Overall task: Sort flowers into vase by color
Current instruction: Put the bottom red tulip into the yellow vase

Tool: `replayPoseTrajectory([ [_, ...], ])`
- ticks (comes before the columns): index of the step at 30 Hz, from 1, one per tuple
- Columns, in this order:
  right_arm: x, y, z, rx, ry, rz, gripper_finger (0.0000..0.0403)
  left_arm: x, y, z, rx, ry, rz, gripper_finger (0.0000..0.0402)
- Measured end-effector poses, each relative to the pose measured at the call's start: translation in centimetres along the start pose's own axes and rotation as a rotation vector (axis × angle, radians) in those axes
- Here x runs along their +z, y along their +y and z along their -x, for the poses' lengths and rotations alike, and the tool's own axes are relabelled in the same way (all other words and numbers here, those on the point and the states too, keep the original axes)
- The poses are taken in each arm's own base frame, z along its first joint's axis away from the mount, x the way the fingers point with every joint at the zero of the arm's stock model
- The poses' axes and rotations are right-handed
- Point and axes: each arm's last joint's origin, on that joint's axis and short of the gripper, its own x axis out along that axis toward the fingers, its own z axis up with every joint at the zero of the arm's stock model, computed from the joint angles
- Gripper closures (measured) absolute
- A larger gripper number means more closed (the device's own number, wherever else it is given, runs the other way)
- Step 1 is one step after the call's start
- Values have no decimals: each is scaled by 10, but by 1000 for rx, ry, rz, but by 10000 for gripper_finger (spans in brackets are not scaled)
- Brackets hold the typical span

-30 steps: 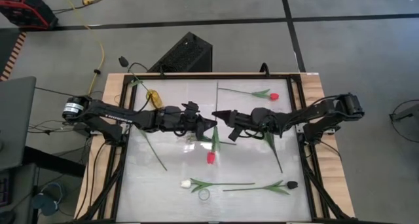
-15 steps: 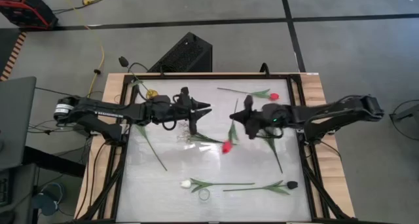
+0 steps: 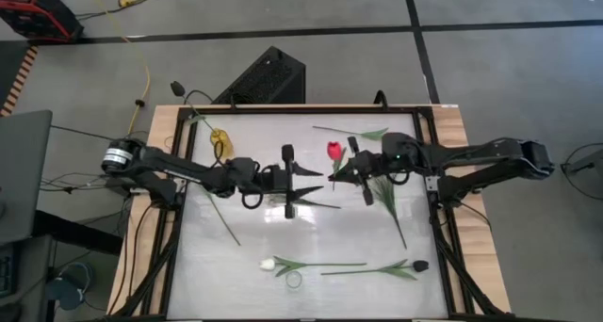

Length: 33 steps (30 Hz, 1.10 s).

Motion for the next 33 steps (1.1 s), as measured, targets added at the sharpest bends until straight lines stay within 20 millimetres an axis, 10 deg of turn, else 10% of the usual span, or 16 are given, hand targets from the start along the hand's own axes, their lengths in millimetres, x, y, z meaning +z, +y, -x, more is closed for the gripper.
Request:
replayPoseTrajectory([
  [9, -4, 3, -15, -4, -18, 5, 377, -2, 0, -13, 36, 22, 129, 199],
  [33, -10, -2, -31, -62, -42, -40, 377, -8, 3, -13, 36, 70, 245, 234],
])
